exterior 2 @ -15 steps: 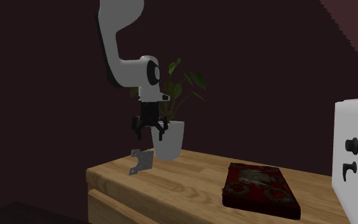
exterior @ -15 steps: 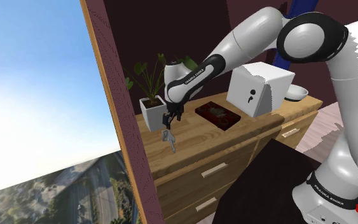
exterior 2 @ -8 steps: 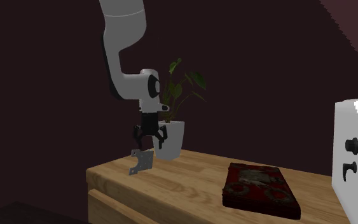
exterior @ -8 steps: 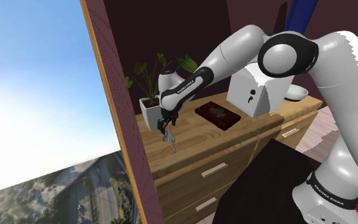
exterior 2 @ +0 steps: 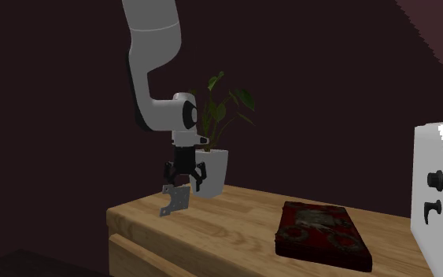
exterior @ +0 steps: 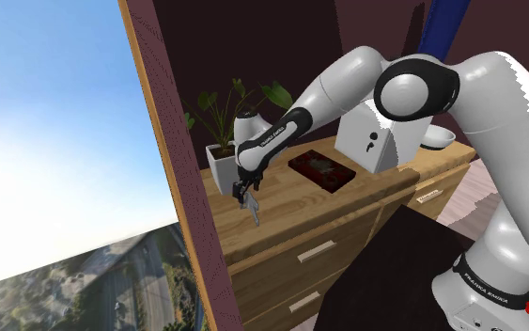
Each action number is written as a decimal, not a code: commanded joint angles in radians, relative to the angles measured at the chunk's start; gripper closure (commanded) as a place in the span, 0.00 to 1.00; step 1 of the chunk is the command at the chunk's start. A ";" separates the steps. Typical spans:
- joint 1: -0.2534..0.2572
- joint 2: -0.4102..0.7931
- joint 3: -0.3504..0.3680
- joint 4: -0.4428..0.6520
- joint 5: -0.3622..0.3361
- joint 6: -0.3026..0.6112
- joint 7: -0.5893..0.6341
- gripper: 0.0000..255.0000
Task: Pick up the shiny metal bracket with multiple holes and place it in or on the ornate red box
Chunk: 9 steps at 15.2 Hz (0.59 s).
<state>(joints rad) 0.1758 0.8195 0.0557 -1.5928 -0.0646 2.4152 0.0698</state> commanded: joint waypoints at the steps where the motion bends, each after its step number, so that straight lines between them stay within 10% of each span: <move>1: 0.000 0.004 0.000 -0.001 0.000 0.000 0.000 0.00; 3: 0.000 0.004 0.000 -0.001 0.000 0.000 0.000 0.00; 4: -0.001 0.005 0.000 0.001 0.000 -0.001 -0.001 1.00; 9: 0.001 0.008 0.000 0.007 0.000 -0.004 0.000 1.00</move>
<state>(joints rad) 0.1759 0.8244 0.0554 -1.5843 -0.0646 2.4120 0.0701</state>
